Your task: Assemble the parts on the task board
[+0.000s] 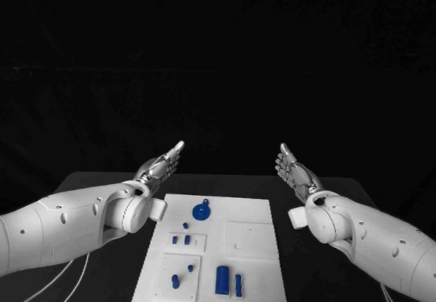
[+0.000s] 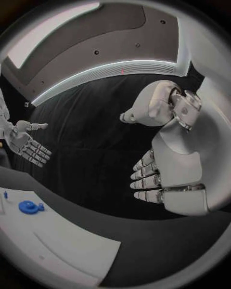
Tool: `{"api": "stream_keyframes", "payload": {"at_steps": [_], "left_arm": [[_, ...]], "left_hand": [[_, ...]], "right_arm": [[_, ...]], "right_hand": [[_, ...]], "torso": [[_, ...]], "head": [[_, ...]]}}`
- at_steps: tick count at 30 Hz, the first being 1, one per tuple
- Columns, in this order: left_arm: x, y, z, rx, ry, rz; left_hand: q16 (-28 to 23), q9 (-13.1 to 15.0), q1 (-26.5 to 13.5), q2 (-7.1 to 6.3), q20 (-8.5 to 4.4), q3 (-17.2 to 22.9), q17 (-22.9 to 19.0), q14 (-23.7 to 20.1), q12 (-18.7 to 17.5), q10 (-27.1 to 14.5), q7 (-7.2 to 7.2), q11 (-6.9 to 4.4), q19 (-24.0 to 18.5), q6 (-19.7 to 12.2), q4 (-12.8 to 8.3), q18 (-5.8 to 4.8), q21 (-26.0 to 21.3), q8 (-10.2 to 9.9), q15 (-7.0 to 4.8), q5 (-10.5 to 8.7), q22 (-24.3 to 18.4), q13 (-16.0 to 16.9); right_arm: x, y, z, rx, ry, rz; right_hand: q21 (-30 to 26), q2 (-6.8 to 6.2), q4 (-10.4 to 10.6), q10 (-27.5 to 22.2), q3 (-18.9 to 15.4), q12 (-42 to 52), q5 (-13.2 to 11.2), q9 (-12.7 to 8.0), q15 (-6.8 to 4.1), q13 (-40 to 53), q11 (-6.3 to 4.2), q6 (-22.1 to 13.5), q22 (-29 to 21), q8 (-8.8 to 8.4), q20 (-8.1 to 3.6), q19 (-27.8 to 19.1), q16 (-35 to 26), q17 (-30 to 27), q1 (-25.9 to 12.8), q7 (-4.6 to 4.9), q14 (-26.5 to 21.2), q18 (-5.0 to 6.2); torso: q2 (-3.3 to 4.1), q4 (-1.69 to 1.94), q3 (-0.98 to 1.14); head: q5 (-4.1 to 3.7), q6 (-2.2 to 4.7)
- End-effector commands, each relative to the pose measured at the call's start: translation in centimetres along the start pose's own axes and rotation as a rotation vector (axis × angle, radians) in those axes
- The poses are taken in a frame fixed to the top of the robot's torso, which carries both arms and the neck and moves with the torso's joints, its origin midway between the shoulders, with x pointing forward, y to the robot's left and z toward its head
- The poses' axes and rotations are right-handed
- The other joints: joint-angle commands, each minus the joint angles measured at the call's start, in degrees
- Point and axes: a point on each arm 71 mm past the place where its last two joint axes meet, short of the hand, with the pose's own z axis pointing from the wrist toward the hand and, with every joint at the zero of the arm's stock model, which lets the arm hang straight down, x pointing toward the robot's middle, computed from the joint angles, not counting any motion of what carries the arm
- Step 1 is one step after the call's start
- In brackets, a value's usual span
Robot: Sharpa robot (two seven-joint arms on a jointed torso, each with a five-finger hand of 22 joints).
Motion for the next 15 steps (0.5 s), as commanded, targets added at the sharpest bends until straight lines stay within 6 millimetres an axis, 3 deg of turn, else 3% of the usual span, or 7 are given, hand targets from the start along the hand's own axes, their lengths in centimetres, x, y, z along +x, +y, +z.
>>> {"api": "stream_keyframes", "payload": {"at_steps": [1,3,7,15], "left_arm": [[1.0,0.4,-1.5,0.048,-0.093,-0.006],[2.2,1.0,-3.0,0.051,-0.113,-0.028],[3.6,1.5,-5.0,0.055,-0.141,-0.053],[5.0,1.7,-7.2,0.058,-0.172,-0.075]], "left_hand": [[-0.65,-0.42,-29.88,-0.24,-1.01,0.11,-0.41,-10.16,-0.52,-11.66,-0.57,-0.59,-6.54,-10.07,0.63,-1.7,-0.75,-0.62,-0.74,-1.47,-1.47,-0.4],[-0.65,-0.42,-29.88,-0.24,-1.01,0.11,-0.41,-10.16,-0.52,-11.66,-0.57,-0.59,-6.54,-10.07,0.63,-1.7,-0.75,-0.62,-0.74,-1.47,-1.47,-0.4],[-0.65,-0.42,-29.88,-0.24,-1.01,0.11,-0.41,-10.16,-0.52,-11.66,-0.57,-0.59,-6.54,-10.07,0.63,-1.7,-0.75,-0.62,-0.74,-1.47,-1.47,-0.4],[-0.65,-0.42,-29.88,-0.24,-1.01,0.11,-0.41,-10.16,-0.52,-11.66,-0.57,-0.59,-6.54,-10.07,0.63,-1.7,-0.75,-0.62,-0.74,-1.47,-1.47,-0.4]], "right_arm": [[0.6,0.6,-1.0,-0.064,-0.103,0.075],[1.7,0.5,-2.2,-0.073,-0.122,0.103],[3.4,0.3,-4.4,-0.072,-0.154,0.144],[5.5,-0.2,-7.8,-0.043,-0.199,0.185]], "right_hand": [[-0.65,-0.77,0.57,-10.11,0.92,-0.63,-1.47,-0.42,-0.85,-0.38,-0.93,-6.71,-1.39,-0.63,-1.08,-6.7,-0.54,-0.57,-17.48,-0.85,-11.78,-1.58],[-0.65,-0.77,0.57,-10.11,0.92,-0.63,-1.47,-0.42,-0.85,-0.38,-0.93,-6.71,-1.39,-0.63,-1.08,-6.7,-0.54,-0.57,-17.48,-0.85,-11.78,-1.58],[-0.65,-0.77,0.57,-10.11,0.92,-0.63,-1.47,-0.42,-0.85,-0.38,-0.93,-6.71,-1.39,-0.63,-1.08,-6.7,-0.54,-0.57,-17.48,-0.85,-11.78,-1.58],[-0.65,-0.77,0.57,-10.11,0.92,-0.63,-1.47,-0.42,-0.85,-0.38,-0.93,-6.71,-1.39,-0.63,-1.08,-6.7,-0.54,-0.57,-17.48,-0.85,-11.78,-1.58]], "torso": [[-3.54,1.13,-1.17],[-4.63,1.48,-1.53],[-5.64,1.8,-1.87],[-5.81,1.86,-1.92]], "head": [[-0.67,-1.92],[-0.93,-2.66],[-1.17,-3.35],[-1.21,-3.47]]}}
